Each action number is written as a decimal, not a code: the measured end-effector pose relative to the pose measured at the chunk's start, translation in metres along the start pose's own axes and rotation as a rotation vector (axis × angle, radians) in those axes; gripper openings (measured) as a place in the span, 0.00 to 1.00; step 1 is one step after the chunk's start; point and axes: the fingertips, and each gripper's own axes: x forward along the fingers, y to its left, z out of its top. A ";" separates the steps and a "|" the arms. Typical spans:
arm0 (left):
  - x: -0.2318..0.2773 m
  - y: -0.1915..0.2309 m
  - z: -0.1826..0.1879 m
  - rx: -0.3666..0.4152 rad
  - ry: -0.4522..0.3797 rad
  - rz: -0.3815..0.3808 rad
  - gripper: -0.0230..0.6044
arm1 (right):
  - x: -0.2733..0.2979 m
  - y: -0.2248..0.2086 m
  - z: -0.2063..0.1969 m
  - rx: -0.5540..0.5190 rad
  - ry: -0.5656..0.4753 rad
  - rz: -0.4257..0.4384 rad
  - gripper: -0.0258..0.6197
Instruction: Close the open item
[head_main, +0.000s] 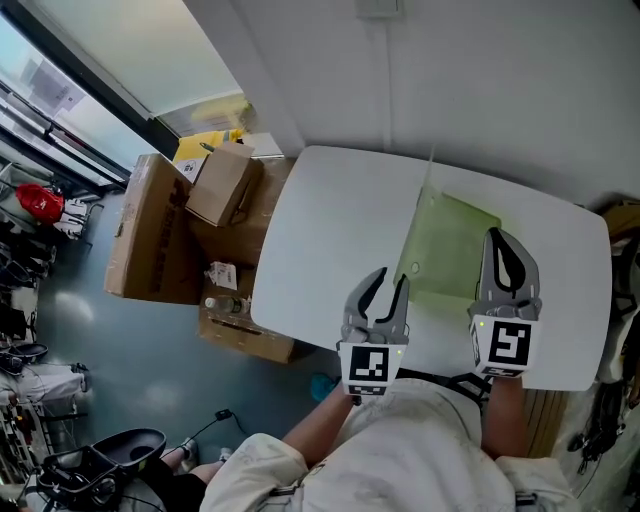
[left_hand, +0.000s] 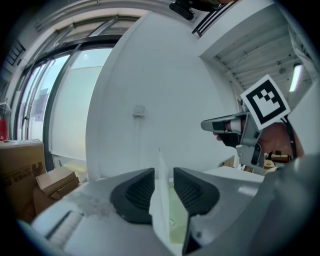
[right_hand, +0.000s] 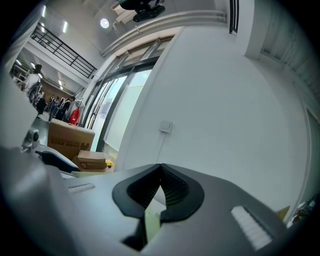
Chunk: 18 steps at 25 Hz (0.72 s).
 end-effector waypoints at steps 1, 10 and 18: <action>0.001 0.000 0.000 -0.003 -0.002 -0.003 0.23 | 0.000 0.000 0.000 -0.002 0.004 -0.005 0.04; 0.008 0.000 -0.005 -0.003 -0.014 -0.062 0.19 | -0.005 -0.002 -0.001 -0.015 0.027 -0.076 0.04; 0.010 -0.001 -0.006 0.004 -0.015 -0.102 0.07 | -0.016 -0.005 -0.003 -0.024 0.058 -0.143 0.04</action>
